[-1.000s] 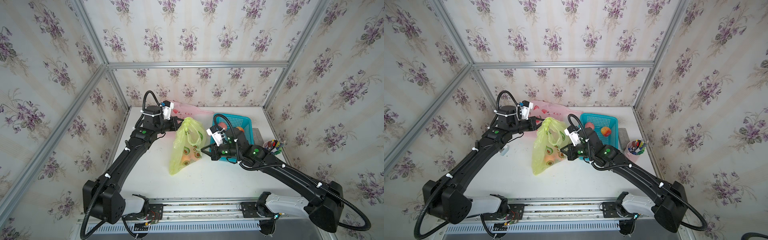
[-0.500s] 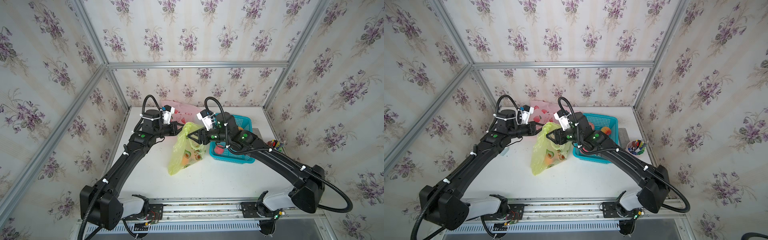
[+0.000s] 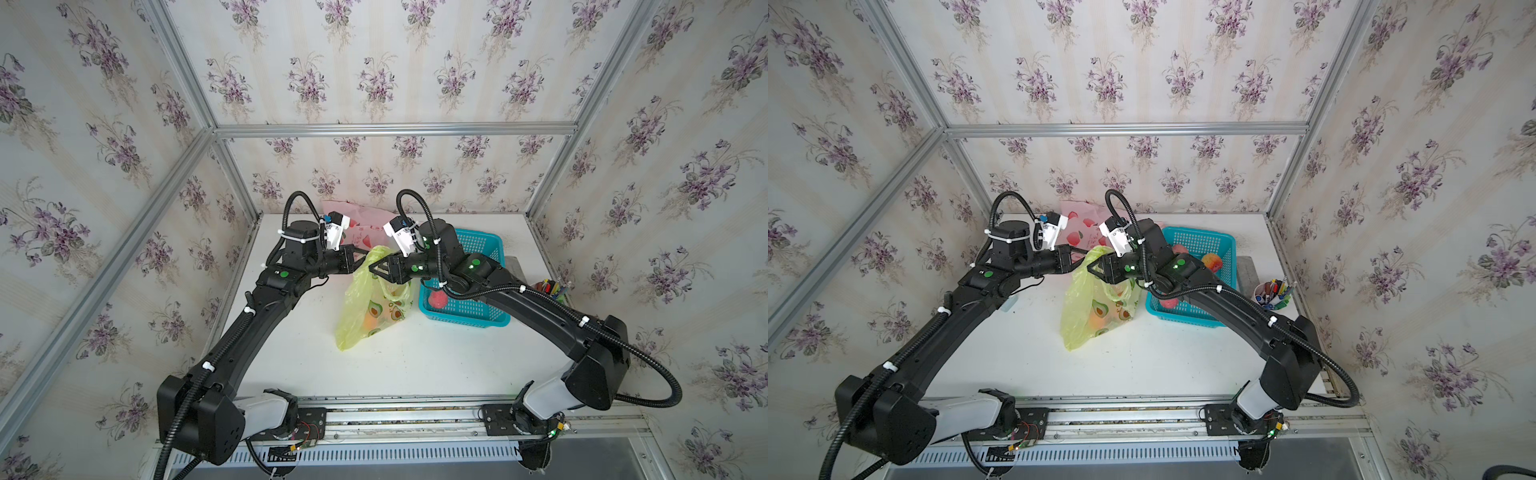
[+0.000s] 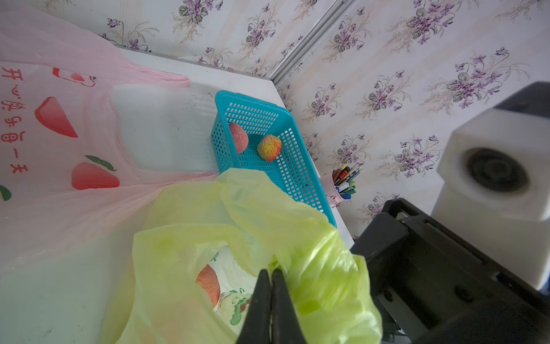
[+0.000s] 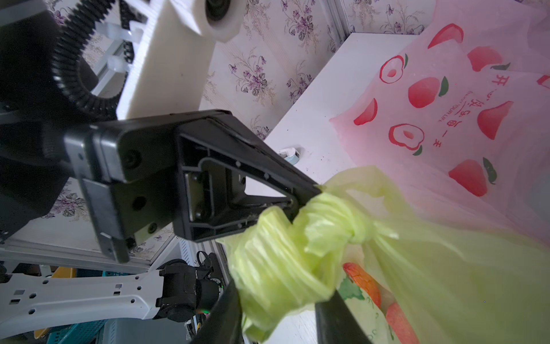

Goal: Place the peach into a plastic bag & tie a knot
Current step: Tie the plastic bag at the center of the board.

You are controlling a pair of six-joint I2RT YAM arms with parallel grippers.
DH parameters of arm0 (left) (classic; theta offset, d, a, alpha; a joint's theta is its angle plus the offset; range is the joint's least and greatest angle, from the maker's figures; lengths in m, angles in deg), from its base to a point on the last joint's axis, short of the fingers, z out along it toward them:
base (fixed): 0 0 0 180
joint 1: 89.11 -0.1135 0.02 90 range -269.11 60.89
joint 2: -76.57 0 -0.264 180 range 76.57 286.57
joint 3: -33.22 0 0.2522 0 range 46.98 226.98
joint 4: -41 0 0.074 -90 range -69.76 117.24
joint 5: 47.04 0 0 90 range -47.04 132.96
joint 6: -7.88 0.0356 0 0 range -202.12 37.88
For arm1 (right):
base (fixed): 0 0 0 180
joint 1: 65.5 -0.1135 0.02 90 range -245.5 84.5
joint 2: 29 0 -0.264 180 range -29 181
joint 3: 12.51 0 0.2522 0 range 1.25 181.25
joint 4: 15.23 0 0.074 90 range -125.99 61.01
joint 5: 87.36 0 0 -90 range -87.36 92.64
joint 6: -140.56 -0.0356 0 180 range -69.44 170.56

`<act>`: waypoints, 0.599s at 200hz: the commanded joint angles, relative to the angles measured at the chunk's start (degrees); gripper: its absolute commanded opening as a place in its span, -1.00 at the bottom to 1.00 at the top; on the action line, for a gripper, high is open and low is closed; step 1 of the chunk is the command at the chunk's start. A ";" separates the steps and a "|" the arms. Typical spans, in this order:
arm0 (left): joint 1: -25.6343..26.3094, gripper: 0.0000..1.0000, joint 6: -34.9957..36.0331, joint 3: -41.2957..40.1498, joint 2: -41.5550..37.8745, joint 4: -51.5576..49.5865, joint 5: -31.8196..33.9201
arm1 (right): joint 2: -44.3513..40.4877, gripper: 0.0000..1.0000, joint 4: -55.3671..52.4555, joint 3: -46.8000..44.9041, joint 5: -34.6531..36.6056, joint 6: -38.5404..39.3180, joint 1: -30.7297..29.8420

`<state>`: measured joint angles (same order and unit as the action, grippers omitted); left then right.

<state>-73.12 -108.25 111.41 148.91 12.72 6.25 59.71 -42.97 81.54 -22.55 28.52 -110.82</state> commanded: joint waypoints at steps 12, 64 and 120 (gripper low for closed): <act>-0.09 -1.00 -0.35 -0.44 -0.48 1.25 -0.97 | 0.97 -0.25 2.09 0.58 -1.28 0.25 0.01; -0.08 -1.00 -0.37 -0.24 -0.39 1.27 -0.63 | 0.58 -0.67 1.94 -0.14 -1.44 0.37 -0.02; -0.53 -1.00 3.87 3.10 0.39 -3.12 12.05 | -5.40 -1.00 1.96 -8.10 -2.79 -0.49 -0.03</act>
<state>-73.12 -107.96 112.17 148.56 11.45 8.32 57.20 -41.39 76.95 -23.77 28.45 -110.76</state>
